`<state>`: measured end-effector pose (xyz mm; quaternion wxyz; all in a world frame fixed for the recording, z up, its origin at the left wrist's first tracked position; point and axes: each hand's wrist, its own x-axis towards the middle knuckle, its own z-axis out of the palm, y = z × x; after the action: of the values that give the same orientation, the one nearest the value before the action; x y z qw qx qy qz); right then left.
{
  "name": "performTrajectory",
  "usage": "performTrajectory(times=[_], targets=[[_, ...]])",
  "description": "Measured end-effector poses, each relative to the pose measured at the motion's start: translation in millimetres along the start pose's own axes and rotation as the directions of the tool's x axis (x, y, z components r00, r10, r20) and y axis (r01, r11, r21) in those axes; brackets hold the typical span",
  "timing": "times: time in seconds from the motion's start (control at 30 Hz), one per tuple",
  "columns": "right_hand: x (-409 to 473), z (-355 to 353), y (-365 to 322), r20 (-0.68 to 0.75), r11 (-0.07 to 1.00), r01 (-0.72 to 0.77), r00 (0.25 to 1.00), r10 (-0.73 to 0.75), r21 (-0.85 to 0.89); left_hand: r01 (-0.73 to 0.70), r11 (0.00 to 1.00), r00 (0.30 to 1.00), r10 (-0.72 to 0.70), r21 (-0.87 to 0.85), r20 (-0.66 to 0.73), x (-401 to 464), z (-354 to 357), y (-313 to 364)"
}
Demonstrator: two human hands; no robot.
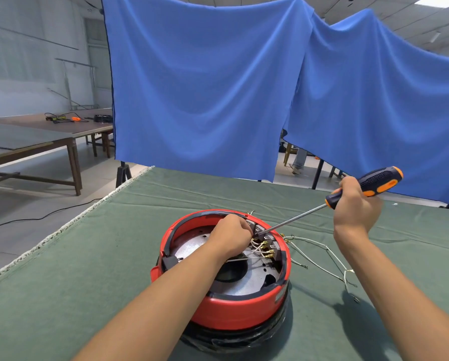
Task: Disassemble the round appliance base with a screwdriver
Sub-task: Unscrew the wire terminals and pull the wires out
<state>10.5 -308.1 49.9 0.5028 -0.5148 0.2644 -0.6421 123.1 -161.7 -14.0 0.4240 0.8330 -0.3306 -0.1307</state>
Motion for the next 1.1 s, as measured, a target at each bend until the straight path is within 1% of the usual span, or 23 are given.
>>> performTrajectory(times=[0.1, 0.17, 0.33, 0.4, 0.47, 0.6, 0.7, 0.77, 0.83, 0.93, 1.1], targets=[[4.6, -5.5, -1.3, -0.016, 1.000, 0.017, 1.000, -0.017, 0.013, -0.007, 1.000, 1.000, 0.007, 0.003, -0.009, 2.6, 0.8, -1.3], [5.6, -12.5, -3.4, -0.045, 0.998, 0.021, 0.999, -0.019, 0.055, -0.006, 1.000, 1.000, 0.006, 0.013, -0.009, 3.9, 1.2, -1.5], [-5.3, -34.9, 1.8, -0.171, 0.967, -0.085, 0.977, 0.128, 0.239, 0.017, 0.999, 1.000, -0.016, 0.033, -0.009, 3.5, 2.5, -0.1], [-11.7, -40.4, 7.8, -0.190, 0.961, -0.112, 0.968, 0.163, 0.251, 0.010, 0.999, 1.000, -0.010, 0.033, 0.001, 3.5, 2.7, -0.3], [-14.8, -42.6, 10.5, -0.192, 0.968, -0.122, 0.967, 0.166, 0.221, 0.003, 0.999, 1.000, -0.003, 0.047, 0.000, 3.5, 3.5, -1.5], [-12.4, -43.6, 4.5, -0.159, 0.981, -0.053, 0.984, 0.083, 0.184, -0.021, 0.988, 0.998, 0.031, 0.153, -0.062, 3.6, 6.2, 0.3], [-16.1, -44.9, -2.8, -0.087, 0.985, 0.022, 0.996, -0.008, 0.169, -0.101, 0.959, 0.986, 0.132, 0.265, -0.101, 0.0, 6.3, 3.8], [-21.1, -45.3, -9.0, -0.045, 0.982, 0.063, 0.997, -0.056, 0.177, -0.157, 0.937, 0.977, 0.194, 0.311, -0.092, -2.5, 6.3, 4.0], [-23.3, -46.4, -15.2, -0.030, 0.976, 0.112, 0.994, -0.109, 0.186, -0.194, 0.924, 0.971, 0.228, 0.329, -0.066, -3.1, 5.8, 4.1], [-25.5, -47.3, -23.6, -0.005, 0.966, 0.174, 0.984, -0.176, 0.189, -0.217, 0.926, 0.970, 0.239, 0.310, -0.035, -6.1, 3.7, 6.3], [-36.5, -45.1, -30.2, 0.005, 0.963, 0.214, 0.976, -0.217, 0.163, -0.235, 0.906, 0.967, 0.254, 0.351, -0.009, -9.4, 4.7, 4.5]])
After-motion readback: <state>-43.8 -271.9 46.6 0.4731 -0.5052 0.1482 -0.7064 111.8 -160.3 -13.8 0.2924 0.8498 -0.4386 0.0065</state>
